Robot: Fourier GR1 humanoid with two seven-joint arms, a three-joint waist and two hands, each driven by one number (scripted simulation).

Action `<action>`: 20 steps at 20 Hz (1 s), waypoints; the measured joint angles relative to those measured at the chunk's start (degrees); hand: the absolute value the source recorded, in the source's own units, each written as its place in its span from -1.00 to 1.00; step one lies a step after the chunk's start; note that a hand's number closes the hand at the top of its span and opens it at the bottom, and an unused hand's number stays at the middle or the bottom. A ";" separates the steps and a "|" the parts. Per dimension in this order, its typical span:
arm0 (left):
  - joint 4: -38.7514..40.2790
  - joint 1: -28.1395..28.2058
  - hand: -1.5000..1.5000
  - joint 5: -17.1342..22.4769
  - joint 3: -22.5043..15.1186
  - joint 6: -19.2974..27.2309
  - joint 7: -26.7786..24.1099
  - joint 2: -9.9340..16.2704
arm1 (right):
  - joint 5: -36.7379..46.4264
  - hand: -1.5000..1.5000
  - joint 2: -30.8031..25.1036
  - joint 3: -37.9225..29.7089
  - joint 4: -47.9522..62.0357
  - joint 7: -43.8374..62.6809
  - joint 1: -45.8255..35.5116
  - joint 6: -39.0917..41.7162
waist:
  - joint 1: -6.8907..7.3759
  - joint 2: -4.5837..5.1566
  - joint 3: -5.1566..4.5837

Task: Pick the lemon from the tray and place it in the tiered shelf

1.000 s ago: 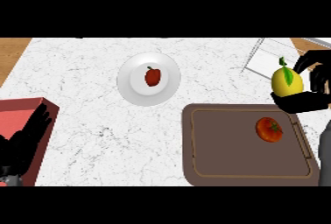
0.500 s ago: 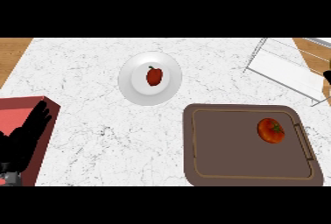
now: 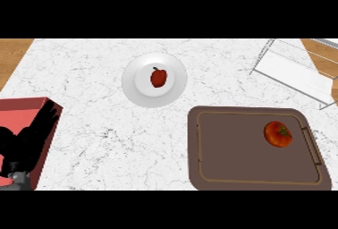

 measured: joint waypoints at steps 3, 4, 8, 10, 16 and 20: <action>0.08 0.44 0.00 -0.22 0.23 -0.26 -0.80 -0.18 | 0.28 1.00 -3.31 0.22 5.62 -1.02 -3.02 0.24 | 0.14 0.03 -0.01; -0.03 0.34 0.00 -0.17 0.31 -0.31 -0.65 -0.22 | 0.48 1.00 -4.41 0.21 8.03 -1.74 -4.19 -0.12 | 0.19 0.04 -0.01; -0.48 1.34 0.00 -0.16 0.58 -0.90 -0.99 -0.37 | 2.19 1.00 -7.13 0.84 15.45 -4.86 -5.99 -3.24 | 0.34 0.10 0.00; 0.84 0.59 0.00 -0.06 1.01 -1.40 -1.17 -0.07 | 3.47 1.00 -8.06 1.42 18.63 -6.29 -6.36 -5.29 | 0.30 0.12 0.00; 1.78 0.22 0.00 0.07 2.00 -2.28 -1.64 0.35 | 6.93 1.00 -10.54 2.75 27.67 -11.82 -5.73 -11.39 | 0.31 0.13 0.01; 0.78 0.09 0.00 -0.59 1.41 -2.00 -1.35 -0.34 | 8.09 1.00 -11.54 2.35 36.38 -15.57 -7.86 -16.42 | 0.63 0.21 0.04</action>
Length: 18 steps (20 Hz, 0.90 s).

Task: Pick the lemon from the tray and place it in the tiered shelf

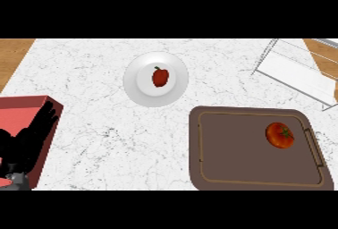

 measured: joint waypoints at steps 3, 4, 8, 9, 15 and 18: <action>-0.07 -0.56 0.00 0.41 0.47 -0.52 0.84 0.36 | 0.26 1.00 -0.58 -0.42 6.55 -2.27 -2.58 -2.86 | 0.08 0.04 0.00; 0.75 -1.42 0.00 -0.08 0.12 -0.07 0.65 -0.10 | 0.33 1.00 -0.22 -0.63 8.45 -3.05 -2.77 -4.45 | 0.04 0.07 -0.01; 0.72 -1.09 0.00 -0.60 0.16 0.23 0.23 -0.44 | 0.73 1.00 -1.23 -1.66 17.05 -7.17 -3.39 -8.77 | 0.24 0.16 0.02; 0.26 -0.89 0.00 -0.58 0.05 0.20 0.41 -0.57 | 0.80 1.00 -1.54 -2.47 18.86 -7.32 -3.64 -10.42 | 0.34 0.18 0.01; -0.54 -1.15 0.00 -0.11 0.49 -0.51 1.42 -0.13 | 2.78 -1.00 -2.69 -3.10 29.45 -9.74 -4.92 -16.77 | 0.55 0.25 0.03; -0.72 -0.55 0.00 -1.28 -0.64 0.25 0.64 -1.49 | 3.36 -1.00 -4.24 -3.18 34.87 -13.36 -6.26 -18.78 | 0.78 0.36 0.04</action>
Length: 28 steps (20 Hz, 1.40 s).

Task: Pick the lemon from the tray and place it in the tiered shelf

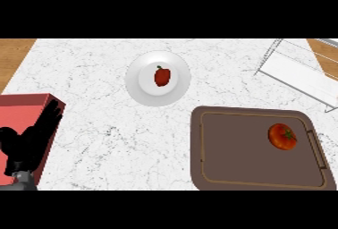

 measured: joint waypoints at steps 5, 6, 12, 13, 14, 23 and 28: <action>-0.12 0.02 0.00 0.02 0.30 -0.13 -0.04 -0.14 | -1.81 -1.00 0.10 -1.49 3.54 -3.08 -2.43 -2.67 | -0.20 -0.10 -0.01; -0.20 0.12 0.00 0.02 0.31 -0.14 -0.01 -0.19 | -2.56 -1.00 0.03 -2.26 4.44 -3.67 -3.02 -3.19 | -0.11 -0.07 0.01; 1.64 -0.23 0.00 0.33 1.49 -0.95 -0.67 0.77 | -9.34 -1.00 -0.43 -7.94 5.72 -5.80 -3.84 -3.08 | -0.74 -0.25 0.00; 0.97 0.11 0.00 0.39 1.43 -0.95 -0.38 0.67 | -10.54 -1.00 -0.70 -8.90 5.92 -6.29 -3.92 -2.84 | -0.71 -0.29 -0.01; 1.04 0.36 0.00 0.23 1.39 -0.84 -0.53 0.52 | -11.76 -1.00 -0.89 -9.69 5.44 -6.30 -3.89 -2.17 | -0.90 -0.37 -0.01; -0.12 2.00 0.00 0.72 2.52 -1.07 -0.01 0.80 | -22.65 -1.00 -5.96 -17.18 -1.78 -6.72 -1.44 4.09 | -2.07 -0.85 -0.04; -1.20 3.23 0.00 0.57 2.71 -0.64 0.42 0.48 | -26.97 -1.00 -12.92 -20.97 -8.10 -2.28 2.17 10.43 | -3.17 -1.22 -0.08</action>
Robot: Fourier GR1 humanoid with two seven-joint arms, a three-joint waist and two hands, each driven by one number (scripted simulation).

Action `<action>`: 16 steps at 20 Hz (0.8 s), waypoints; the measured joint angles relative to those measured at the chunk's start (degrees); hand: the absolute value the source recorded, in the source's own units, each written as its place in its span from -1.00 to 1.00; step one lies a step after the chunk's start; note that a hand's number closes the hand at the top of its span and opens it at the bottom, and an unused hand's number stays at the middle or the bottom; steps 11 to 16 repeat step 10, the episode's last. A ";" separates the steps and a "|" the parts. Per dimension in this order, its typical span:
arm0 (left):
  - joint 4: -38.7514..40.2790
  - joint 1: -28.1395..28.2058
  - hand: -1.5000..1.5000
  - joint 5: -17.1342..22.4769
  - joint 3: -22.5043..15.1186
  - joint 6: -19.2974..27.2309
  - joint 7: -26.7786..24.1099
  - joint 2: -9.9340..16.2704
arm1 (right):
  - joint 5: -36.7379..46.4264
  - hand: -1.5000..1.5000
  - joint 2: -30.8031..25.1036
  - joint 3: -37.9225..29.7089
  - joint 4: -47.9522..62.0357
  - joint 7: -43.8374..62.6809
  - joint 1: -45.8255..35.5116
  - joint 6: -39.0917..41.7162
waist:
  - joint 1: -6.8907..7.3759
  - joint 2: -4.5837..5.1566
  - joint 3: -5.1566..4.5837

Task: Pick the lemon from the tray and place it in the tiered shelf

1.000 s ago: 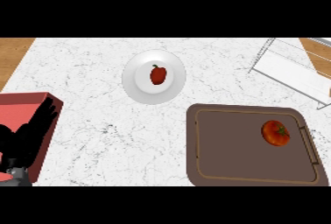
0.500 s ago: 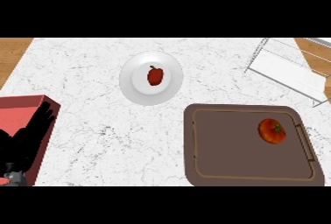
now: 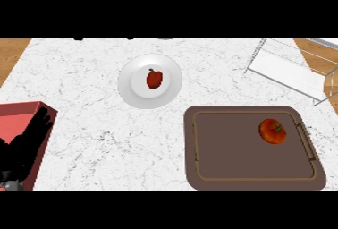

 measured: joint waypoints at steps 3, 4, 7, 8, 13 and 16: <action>-0.01 1.01 0.00 0.04 0.65 0.00 -0.71 0.20 | -2.45 -1.00 -6.02 -3.48 -2.13 2.71 3.74 5.36 | -0.72 -0.13 0.00; 0.19 0.71 0.00 -0.11 0.71 0.40 -0.65 0.02 | -3.24 -1.00 -8.02 -4.61 -2.69 3.35 5.17 7.52 | -0.99 -0.13 0.00; 1.78 -0.05 0.00 0.30 1.80 0.23 -1.13 0.67 | -5.83 -1.00 -13.03 -9.01 -3.83 4.43 10.68 14.07 | -1.67 -0.13 0.01; 1.45 0.08 0.00 0.46 1.99 0.13 -1.07 0.82 | -6.80 -1.00 -15.28 -10.75 -3.88 4.97 12.00 16.52 | -1.89 -0.20 0.04; 1.18 0.64 0.00 0.82 2.38 -0.28 -1.29 1.05 | -8.48 -1.00 -18.50 -15.07 -3.63 4.80 15.99 20.78 | -2.05 -0.23 0.05; 1.18 0.64 0.00 0.82 2.38 -0.28 -1.29 1.05 | -8.48 -1.00 -18.50 -15.07 -3.63 4.80 15.99 20.78 | -2.05 -0.23 0.05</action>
